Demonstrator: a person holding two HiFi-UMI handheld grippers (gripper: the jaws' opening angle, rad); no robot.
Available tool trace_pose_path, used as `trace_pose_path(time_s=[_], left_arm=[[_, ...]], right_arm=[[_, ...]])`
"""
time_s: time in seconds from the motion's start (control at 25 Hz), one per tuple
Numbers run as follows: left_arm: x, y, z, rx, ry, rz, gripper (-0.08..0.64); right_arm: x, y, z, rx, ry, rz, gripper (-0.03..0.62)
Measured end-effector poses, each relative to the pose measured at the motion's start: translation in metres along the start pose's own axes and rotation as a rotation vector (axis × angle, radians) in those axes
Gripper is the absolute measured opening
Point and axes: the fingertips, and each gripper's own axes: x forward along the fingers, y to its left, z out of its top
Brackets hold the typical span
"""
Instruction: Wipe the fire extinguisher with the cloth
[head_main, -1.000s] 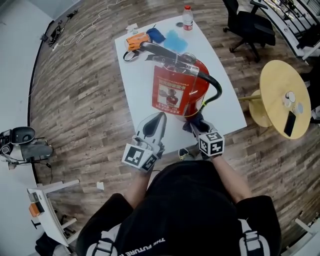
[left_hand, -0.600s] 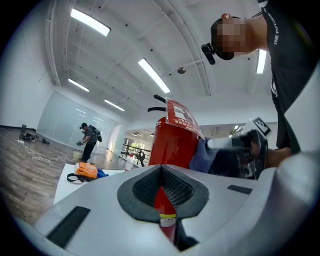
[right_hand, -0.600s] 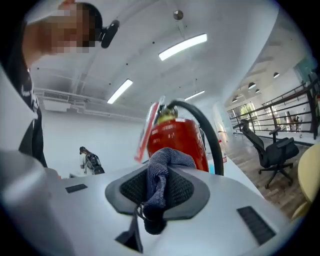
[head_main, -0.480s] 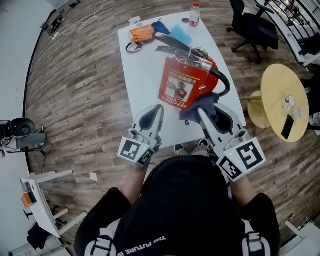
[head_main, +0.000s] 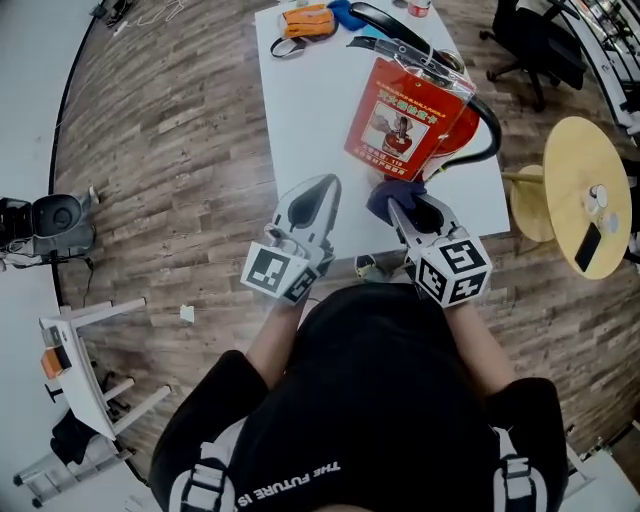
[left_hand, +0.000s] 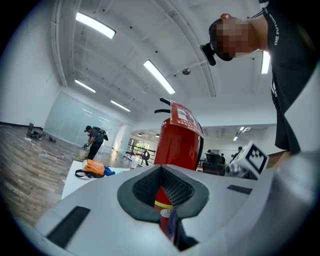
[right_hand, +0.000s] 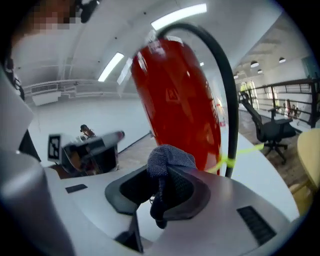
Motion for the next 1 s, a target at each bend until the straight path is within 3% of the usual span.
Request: trace_pose_path(time_s=[0.16,0.28,0.36,0.48,0.76,0.88,1.0], left_arm=[[-0.002,-0.001,0.001,-0.004,-0.004,-0.003,0.021],[-0.007,-0.004,0.002,0.001,0.0,-0.005,0.021],[-0.01,-0.002,0.003,0.007,0.002,0.005,0.021],[-0.012,0.002,0.003,0.008,0.005,0.015,0.021],[-0.012,0.005,0.008,0.015,-0.011,0.019,0.021],[-0.01,0.005,0.011,0.015,-0.02,0.017,0.021],[-0.011,0.004,0.012,0.015,-0.024,0.014,0.021]], right_arm=[[0.054,-0.053,-0.128,0.167,0.307,-0.088,0.092],[0.066,-0.062,-0.153,0.206,0.332,-0.103,0.092],[0.064,-0.051,-0.138,0.241,0.279,-0.075,0.092],[0.055,-0.019,-0.085,0.298,0.125,0.028,0.092],[-0.005,0.042,0.073,0.161,-0.195,0.125,0.092],[-0.027,0.047,0.101,0.127,-0.259,0.158,0.092],[-0.06,0.019,0.108,0.076,-0.319,0.084,0.092]])
